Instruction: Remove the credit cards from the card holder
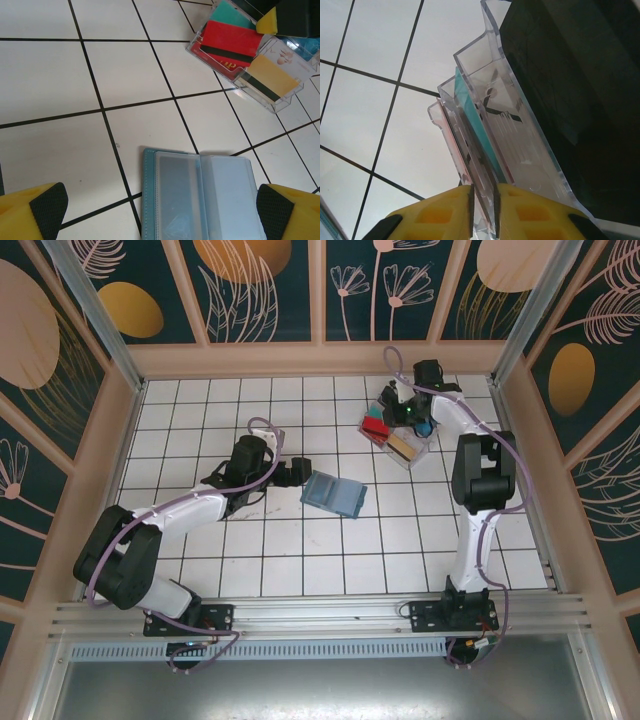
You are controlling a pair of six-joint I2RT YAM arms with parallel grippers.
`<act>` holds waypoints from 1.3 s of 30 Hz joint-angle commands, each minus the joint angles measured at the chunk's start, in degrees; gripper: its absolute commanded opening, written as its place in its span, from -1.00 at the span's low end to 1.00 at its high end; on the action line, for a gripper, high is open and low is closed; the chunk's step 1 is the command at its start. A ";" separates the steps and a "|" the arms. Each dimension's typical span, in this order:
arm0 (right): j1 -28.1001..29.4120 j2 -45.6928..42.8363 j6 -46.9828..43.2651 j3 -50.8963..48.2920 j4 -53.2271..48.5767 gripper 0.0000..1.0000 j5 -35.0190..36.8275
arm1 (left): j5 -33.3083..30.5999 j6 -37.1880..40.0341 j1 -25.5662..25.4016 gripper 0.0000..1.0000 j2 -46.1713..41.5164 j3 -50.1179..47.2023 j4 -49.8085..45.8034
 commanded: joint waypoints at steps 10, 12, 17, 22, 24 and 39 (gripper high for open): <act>2.21 -0.75 -4.37 -0.10 -1.92 -0.72 4.81 | -0.49 0.06 0.57 0.97 -0.68 -0.70 -0.17; 2.27 -0.71 -4.62 -0.34 -1.70 -0.81 5.24 | -0.56 0.01 0.57 0.97 -0.72 -0.84 -0.18; 2.43 -1.53 -5.70 -1.69 -0.33 -0.98 6.24 | -0.58 0.16 0.66 0.97 -0.86 -0.84 -0.39; 2.71 -5.06 -8.26 -6.17 3.86 -1.00 6.60 | -0.58 0.07 0.68 0.97 -0.86 -0.83 -0.34; 2.89 -6.61 -9.10 -8.58 6.14 -1.00 6.54 | -0.49 0.07 0.72 0.97 -0.86 -0.83 -0.27; 3.59 -11.71 -6.33 -10.66 9.15 -0.37 6.20 | -0.84 -0.62 0.90 0.97 -1.46 -0.68 -0.78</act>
